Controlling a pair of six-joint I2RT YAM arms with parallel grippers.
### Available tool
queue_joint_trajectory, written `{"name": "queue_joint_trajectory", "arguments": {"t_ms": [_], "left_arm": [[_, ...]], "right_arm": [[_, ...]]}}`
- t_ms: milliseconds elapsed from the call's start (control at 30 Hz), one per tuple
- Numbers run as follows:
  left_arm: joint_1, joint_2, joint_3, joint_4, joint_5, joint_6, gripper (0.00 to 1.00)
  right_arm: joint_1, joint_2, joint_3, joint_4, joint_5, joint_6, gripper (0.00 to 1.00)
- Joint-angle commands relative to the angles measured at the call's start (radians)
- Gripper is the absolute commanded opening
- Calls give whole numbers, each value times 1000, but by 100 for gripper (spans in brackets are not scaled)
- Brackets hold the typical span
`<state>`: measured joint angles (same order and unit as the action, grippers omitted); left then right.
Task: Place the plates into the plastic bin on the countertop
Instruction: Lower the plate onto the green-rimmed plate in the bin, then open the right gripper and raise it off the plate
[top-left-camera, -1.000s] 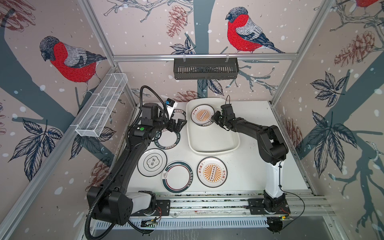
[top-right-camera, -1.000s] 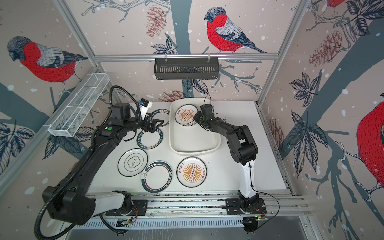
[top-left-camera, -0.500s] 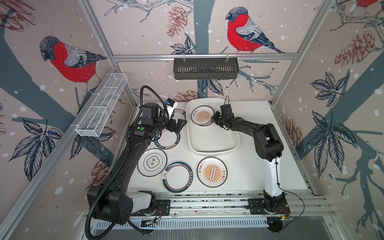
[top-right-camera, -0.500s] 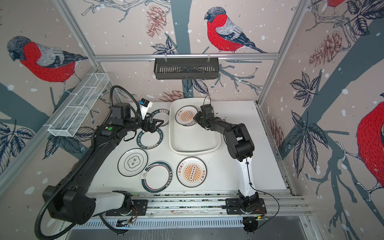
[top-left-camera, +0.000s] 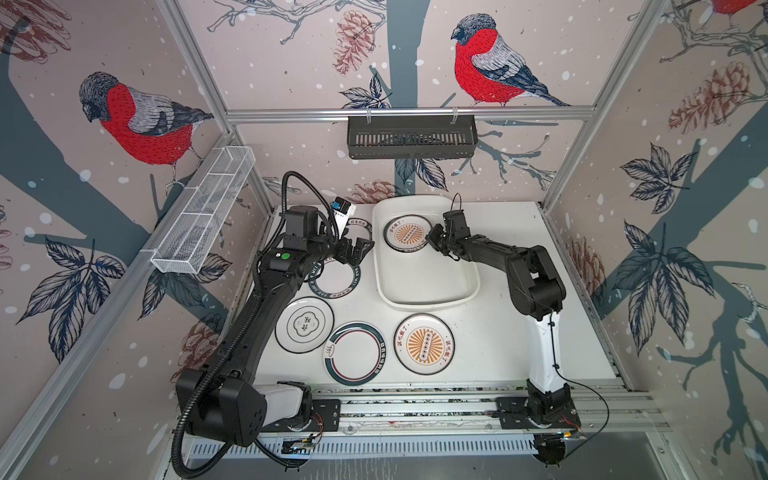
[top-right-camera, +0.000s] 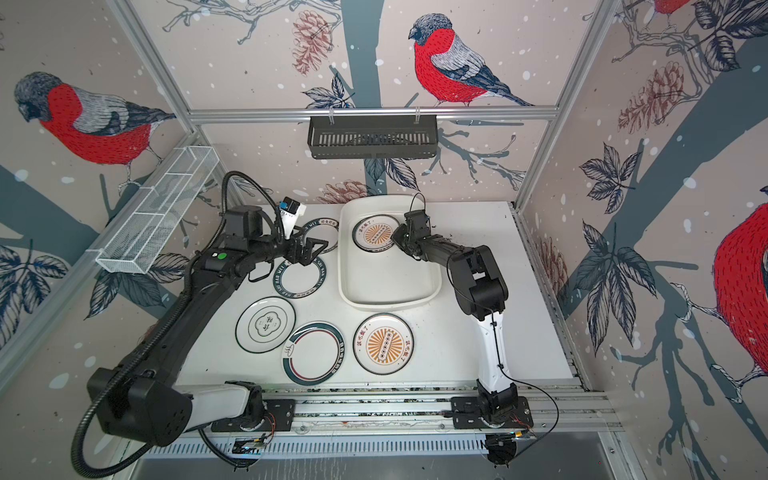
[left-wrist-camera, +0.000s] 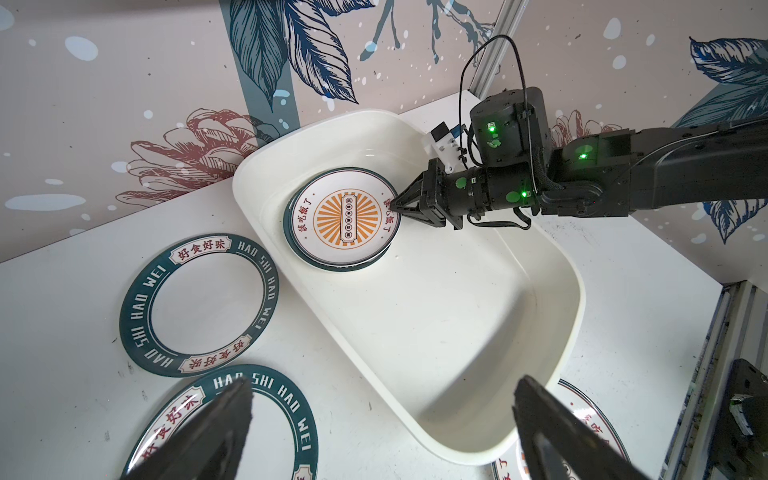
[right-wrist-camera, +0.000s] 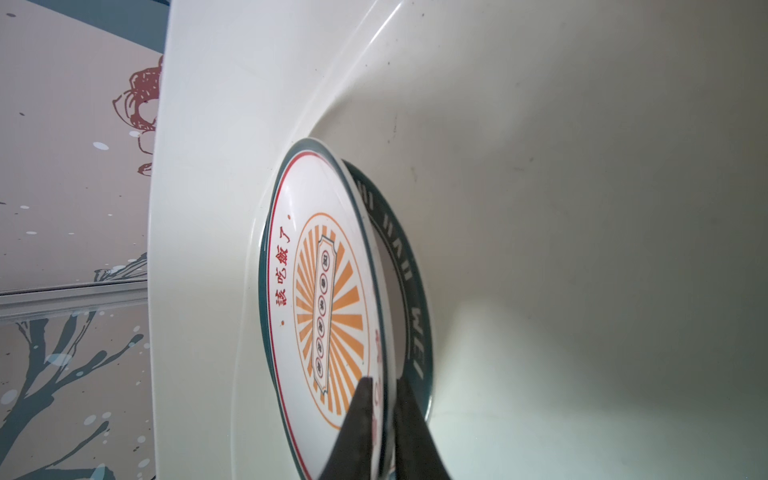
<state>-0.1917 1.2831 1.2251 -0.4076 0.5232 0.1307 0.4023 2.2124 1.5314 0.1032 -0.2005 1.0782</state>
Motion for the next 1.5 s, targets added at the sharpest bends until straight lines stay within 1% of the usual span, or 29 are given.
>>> {"name": "queue_joint_trajectory", "arguments": {"t_ms": [0,67,300,400,633,900,1033,1167,1267,1333,1400,1467], "left_arm": [[1,0,8,5,21,7,97],[0,0,8,6,21,7,97],[0,-2,11,6,25,7,97],[0,-2,11,5,28,7,97],[0,-6,10,4,29,9,97],[0,-12,14,-5,26,16,97],[1,-18,14,-11,27,18,97],[0,-22,32,-32,20,31,97],[1,-16,59,-61,11,48,97],[1,-17,66,-72,2,61,97],[1,-22,64,-78,-1,66,97],[0,-31,59,-83,10,69,97]], "right_arm": [[-1,8,9,20,-15,8,15],[-1,13,13,14,-17,5,16],[0,15,22,-13,-24,-2,28],[0,12,26,-26,-21,-10,31],[0,12,62,-93,-5,-34,36],[4,25,105,-164,-7,-48,38],[5,1,91,-168,1,-52,38],[8,-65,67,-172,12,-77,37],[12,-164,11,-158,16,-113,36],[17,-246,-52,-146,9,-138,35],[17,-340,-130,-125,-24,-166,34],[19,-461,-242,-102,-56,-197,34]]}}
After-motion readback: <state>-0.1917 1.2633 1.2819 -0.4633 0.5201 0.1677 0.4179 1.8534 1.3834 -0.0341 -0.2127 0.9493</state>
